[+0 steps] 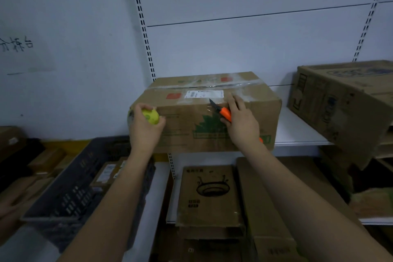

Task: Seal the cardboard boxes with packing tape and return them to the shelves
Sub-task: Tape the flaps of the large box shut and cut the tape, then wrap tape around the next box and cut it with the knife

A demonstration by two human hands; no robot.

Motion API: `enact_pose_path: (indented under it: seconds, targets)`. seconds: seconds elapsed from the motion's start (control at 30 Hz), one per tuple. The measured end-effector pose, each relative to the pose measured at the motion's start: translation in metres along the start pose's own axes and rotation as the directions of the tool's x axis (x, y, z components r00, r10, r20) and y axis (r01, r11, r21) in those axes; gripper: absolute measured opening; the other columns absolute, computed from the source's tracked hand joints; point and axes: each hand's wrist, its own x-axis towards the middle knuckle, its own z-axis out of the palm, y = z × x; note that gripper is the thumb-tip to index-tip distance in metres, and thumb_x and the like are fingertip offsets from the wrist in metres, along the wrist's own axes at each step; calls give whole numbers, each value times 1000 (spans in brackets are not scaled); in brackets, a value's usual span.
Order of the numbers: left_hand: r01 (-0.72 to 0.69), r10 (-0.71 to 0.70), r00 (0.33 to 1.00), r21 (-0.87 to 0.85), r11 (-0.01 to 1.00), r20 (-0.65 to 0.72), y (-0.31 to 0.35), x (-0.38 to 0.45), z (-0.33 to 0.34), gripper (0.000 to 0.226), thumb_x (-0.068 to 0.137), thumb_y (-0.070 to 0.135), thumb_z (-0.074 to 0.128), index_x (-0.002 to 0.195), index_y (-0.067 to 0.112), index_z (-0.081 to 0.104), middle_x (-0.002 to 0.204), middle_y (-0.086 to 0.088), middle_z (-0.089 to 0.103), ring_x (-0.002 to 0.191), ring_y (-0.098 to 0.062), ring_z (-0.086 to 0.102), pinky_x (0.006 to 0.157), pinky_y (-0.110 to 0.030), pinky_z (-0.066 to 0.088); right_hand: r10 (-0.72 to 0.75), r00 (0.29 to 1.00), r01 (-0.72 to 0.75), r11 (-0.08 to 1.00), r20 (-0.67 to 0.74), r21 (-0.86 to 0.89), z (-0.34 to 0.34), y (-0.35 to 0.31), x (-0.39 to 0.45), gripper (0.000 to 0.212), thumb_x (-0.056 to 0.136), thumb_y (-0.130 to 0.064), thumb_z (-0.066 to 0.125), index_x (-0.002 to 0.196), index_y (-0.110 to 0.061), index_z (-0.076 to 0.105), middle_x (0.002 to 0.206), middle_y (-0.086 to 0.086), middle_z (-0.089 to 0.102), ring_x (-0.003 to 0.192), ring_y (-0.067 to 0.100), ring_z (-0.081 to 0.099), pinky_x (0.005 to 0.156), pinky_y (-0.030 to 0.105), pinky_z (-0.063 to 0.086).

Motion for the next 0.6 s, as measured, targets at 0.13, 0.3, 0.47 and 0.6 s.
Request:
enact_pose_path:
  seconds: [0.13, 0.3, 0.47, 0.6]
  targets:
    - [53, 131, 924, -460, 886, 359, 41, -38, 10, 36, 89, -6, 63, 99, 21, 42, 120, -4, 68, 92, -29, 74, 63, -30, 59, 156, 984, -99, 880, -86, 464, -33, 10, -20, 48, 102, -36, 50, 147, -22, 42, 151, 0, 40, 127, 14, 46, 104, 37, 45]
    - [115, 394, 710, -648, 753, 584, 82, -86, 55, 33, 93, -15, 54, 106, 9, 36, 130, -5, 66, 80, -34, 74, 57, -30, 57, 376, 923, -215, 681, -82, 700, -94, 38, -69, 11, 96, -38, 62, 104, -32, 67, 78, -16, 63, 74, 4, 59, 71, 30, 46]
    - [131, 449, 612, -643, 754, 651, 101, -128, 109, 40, 91, -8, 63, 118, 13, 42, 109, -3, 71, 78, -32, 75, 58, -36, 59, 258, 966, -197, 668, 24, 717, -142, 53, -111, 32, 91, -32, 68, 122, -23, 66, 90, -10, 69, 66, -7, 59, 62, 10, 44]
    - [90, 490, 571, -643, 760, 659, 121, -157, 145, 46, 88, -5, 67, 122, 20, 47, 98, 0, 68, 75, -31, 72, 58, -39, 59, 369, 916, -337, 500, 155, 798, -155, 75, -126, 31, 86, -15, 75, 116, -9, 67, 73, 0, 68, 52, 7, 60, 47, 18, 47]
